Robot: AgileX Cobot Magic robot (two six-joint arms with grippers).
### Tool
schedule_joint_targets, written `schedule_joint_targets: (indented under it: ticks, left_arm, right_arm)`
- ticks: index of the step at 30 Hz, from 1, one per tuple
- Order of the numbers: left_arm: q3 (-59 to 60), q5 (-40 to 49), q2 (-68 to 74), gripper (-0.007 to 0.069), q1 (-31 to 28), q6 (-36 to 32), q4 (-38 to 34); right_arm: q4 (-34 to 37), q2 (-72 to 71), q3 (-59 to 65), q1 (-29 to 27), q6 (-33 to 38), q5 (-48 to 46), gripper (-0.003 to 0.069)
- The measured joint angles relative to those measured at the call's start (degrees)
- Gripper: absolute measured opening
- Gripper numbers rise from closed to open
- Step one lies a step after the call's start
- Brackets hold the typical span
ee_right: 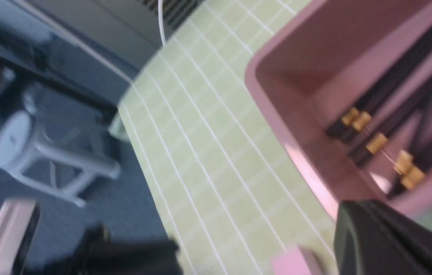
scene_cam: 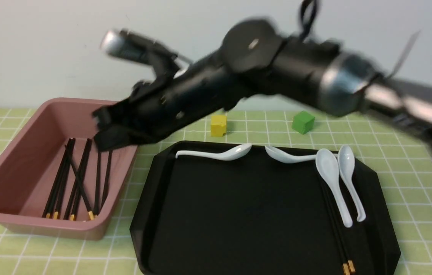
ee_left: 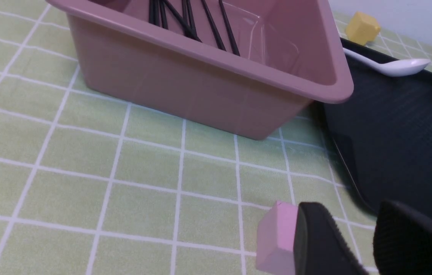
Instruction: On green tablecloth take chopsticks from black tray and put them in box.
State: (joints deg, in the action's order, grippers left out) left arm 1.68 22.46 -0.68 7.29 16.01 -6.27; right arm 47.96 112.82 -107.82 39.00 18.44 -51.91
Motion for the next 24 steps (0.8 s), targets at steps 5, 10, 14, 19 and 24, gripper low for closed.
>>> schedule_joint_targets:
  ticks: [5,10,14,19,24]
  left_arm:
    - [0.0,0.0,0.0,0.0238,0.0,0.0,0.0]
    - [0.0,0.0,0.0,0.0238,0.0,0.0,0.0]
    - [0.0,0.0,0.0,0.0238,0.0,0.0,0.0]
    - [0.0,0.0,0.0,0.0238,0.0,0.0,0.0]
    - [0.0,0.0,0.0,0.0238,0.0,0.0,0.0]
  right_arm:
    - [-18.0,-11.3,-0.1,-1.3,-8.9,-13.8,0.0000]
    - [-36.0,-25.4,3.7,-1.3,-17.9,-19.2,0.0001]
    - [-42.1,-38.5,14.0,-1.3,-23.0,-19.7,0.0001]
    - [-45.5,-57.5,37.0,-1.3,-25.7,-7.9,0.0001]
    - [-45.9,-72.8,62.9,-1.3,-27.6,18.3,0.0005]
